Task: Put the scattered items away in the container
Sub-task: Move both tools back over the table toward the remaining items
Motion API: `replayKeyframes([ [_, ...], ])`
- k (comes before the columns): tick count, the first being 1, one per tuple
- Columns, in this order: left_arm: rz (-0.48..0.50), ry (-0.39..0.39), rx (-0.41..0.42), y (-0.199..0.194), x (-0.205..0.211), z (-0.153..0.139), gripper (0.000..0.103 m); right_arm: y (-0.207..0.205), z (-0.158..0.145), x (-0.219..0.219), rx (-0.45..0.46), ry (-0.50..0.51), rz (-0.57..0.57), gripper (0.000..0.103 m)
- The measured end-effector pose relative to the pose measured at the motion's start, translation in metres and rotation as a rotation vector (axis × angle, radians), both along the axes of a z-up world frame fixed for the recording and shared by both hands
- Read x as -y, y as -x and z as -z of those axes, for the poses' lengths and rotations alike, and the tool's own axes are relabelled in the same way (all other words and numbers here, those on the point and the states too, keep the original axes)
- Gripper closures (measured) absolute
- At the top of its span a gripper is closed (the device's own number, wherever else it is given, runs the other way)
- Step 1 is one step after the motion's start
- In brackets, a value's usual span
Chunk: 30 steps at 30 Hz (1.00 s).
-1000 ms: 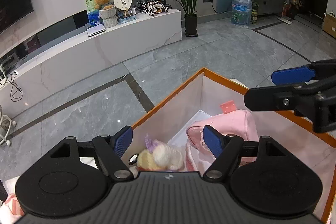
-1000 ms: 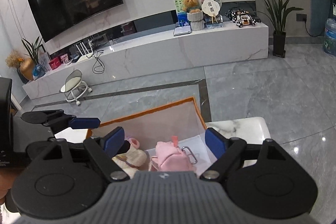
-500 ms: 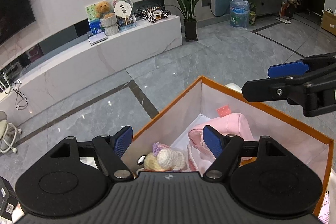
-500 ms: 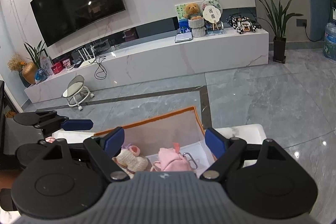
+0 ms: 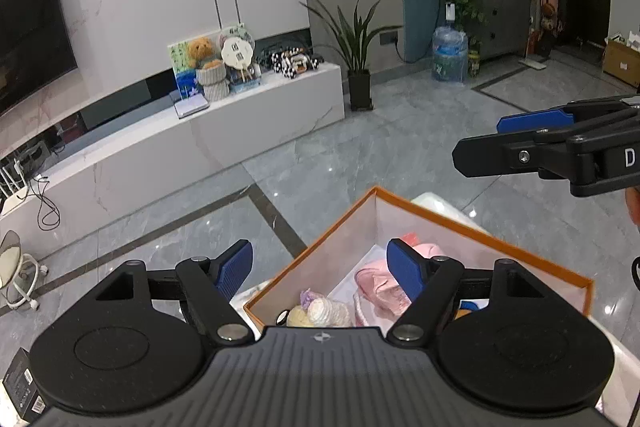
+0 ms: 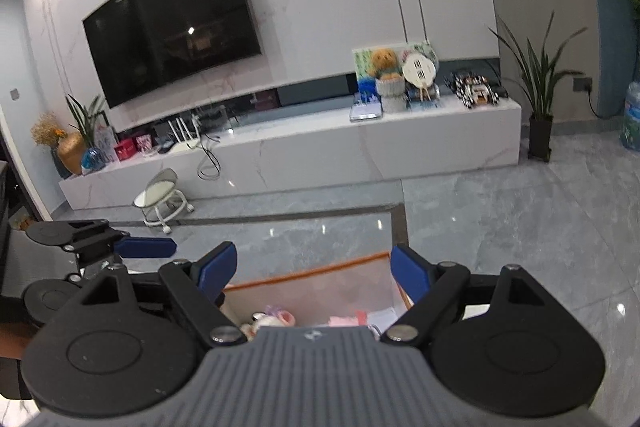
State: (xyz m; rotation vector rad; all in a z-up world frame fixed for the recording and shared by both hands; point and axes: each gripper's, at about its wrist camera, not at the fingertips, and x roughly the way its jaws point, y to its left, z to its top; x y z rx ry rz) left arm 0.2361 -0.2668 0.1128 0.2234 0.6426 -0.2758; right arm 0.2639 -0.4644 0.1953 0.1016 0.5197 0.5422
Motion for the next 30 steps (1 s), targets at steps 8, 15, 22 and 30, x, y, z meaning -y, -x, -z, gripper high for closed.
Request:
replayKeyframes([
  [8, 0.021, 0.016, 0.039, 0.022, -0.003, -0.027, 0.015, 0.021, -0.028, -0.005, 0.032, 0.004, -0.023, 0.017],
  [15, 0.037, 0.003, 0.033, 0.045, -0.012, -0.046, 0.015, 0.035, -0.040, -0.022, 0.016, 0.064, -0.069, 0.017],
  [22, 0.021, -0.021, 0.073, 0.090, -0.041, -0.076, 0.015, 0.060, -0.061, -0.047, 0.060, 0.063, -0.163, 0.016],
  [30, -0.043, -0.013, 0.188, 0.149, -0.081, -0.117, 0.013, 0.093, -0.089, -0.075, 0.162, 0.063, -0.236, 0.016],
])
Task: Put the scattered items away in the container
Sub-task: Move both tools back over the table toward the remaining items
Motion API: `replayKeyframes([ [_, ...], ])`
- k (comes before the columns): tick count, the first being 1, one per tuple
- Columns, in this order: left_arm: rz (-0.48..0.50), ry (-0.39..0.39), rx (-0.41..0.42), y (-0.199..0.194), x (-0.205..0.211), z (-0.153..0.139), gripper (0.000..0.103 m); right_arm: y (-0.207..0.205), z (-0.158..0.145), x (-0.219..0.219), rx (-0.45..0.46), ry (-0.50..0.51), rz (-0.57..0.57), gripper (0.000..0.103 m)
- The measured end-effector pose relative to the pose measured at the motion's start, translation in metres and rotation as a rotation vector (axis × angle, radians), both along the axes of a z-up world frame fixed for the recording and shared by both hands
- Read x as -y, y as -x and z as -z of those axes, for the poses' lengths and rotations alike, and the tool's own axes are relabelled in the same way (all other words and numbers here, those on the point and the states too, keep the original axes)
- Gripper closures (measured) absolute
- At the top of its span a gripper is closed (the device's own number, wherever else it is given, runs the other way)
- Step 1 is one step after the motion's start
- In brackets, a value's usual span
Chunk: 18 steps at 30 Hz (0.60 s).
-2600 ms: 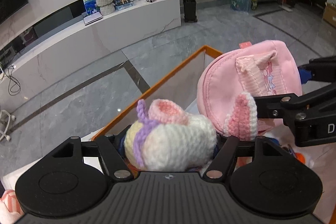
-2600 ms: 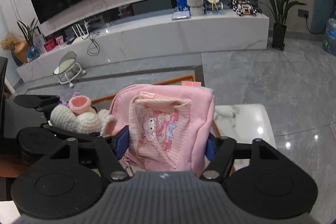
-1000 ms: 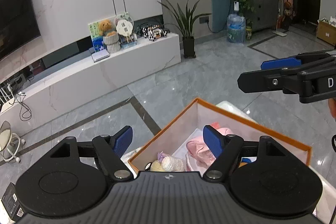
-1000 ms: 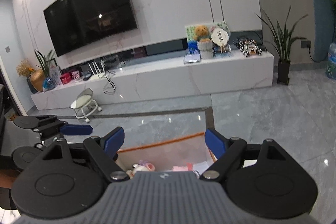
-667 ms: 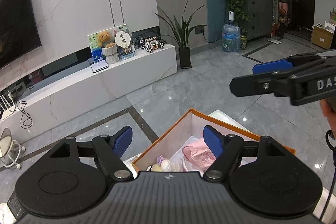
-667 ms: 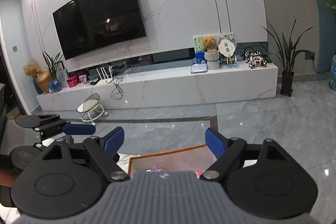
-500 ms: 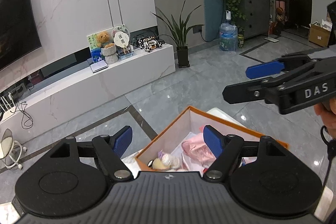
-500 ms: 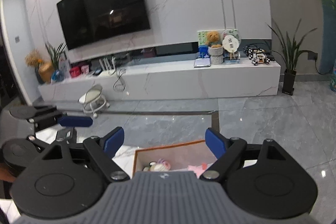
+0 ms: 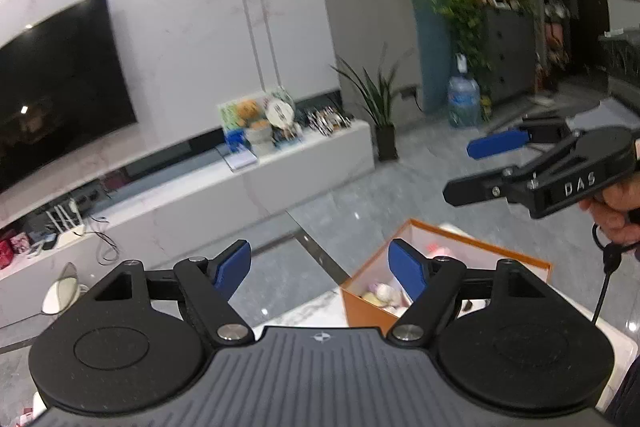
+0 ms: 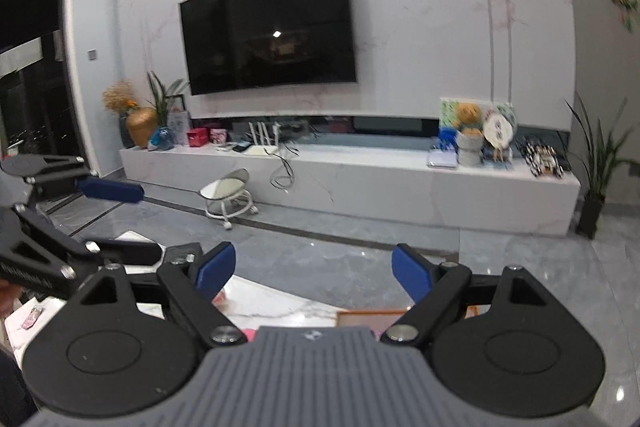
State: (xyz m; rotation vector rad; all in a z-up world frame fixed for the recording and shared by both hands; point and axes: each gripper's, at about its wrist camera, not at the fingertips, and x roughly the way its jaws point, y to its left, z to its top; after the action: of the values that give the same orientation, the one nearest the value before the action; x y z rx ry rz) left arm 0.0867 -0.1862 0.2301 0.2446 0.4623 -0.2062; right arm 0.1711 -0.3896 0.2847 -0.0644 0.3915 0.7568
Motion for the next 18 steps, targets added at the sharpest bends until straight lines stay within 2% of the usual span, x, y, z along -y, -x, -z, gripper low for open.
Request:
replayKeyframes([
  [7, -0.018, 0.020, 0.065, 0.035, -0.015, -0.018, 0.012, 0.032, -0.017, -0.024, 0.082, 0.012, -0.067, 0.011],
  [11, -0.026, 0.026, 0.079, 0.043, -0.021, -0.017, 0.007, 0.043, -0.016, -0.039, 0.094, 0.033, -0.109, 0.010],
  [18, -0.068, 0.070, 0.016, 0.035, -0.041, 0.005, 0.007, 0.043, 0.009, -0.075, 0.056, 0.119, -0.169, 0.010],
])
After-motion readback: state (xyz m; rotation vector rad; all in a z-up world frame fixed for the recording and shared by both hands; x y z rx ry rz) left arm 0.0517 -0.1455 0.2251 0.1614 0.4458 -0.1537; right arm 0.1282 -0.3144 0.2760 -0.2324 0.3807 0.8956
